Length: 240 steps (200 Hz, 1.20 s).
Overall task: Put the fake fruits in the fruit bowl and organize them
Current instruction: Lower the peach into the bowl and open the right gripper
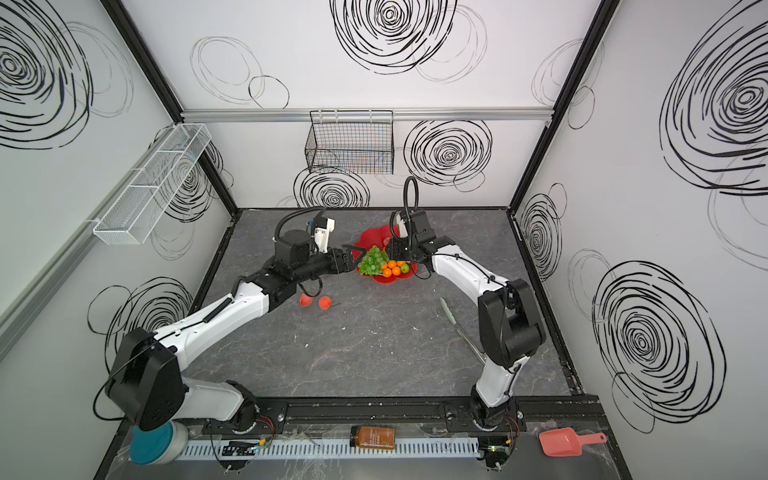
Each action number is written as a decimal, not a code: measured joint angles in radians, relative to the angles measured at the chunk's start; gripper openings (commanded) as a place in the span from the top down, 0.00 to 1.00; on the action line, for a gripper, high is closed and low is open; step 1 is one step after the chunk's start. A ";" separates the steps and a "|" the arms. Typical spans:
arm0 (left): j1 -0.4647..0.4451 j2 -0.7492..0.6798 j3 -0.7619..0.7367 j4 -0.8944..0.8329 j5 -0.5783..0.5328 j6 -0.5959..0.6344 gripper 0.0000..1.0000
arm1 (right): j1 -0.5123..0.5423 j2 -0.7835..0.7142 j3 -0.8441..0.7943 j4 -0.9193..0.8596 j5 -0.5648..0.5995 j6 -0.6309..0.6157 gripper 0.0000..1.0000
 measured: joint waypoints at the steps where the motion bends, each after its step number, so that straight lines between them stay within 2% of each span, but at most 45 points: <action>1: 0.000 0.002 0.002 0.000 0.000 0.000 0.04 | 0.000 0.002 0.003 0.000 0.001 -0.001 0.60; 77: 0.052 0.142 0.051 0.067 0.055 -0.023 0.04 | -0.024 0.267 0.296 -0.080 0.065 -0.029 0.60; 193: 0.104 0.174 0.051 0.080 0.100 -0.053 0.04 | -0.011 0.616 0.745 -0.179 -0.010 -0.074 0.58; 240: 0.104 0.174 0.051 0.080 0.099 -0.053 0.04 | 0.008 0.667 0.780 -0.209 0.000 -0.092 0.58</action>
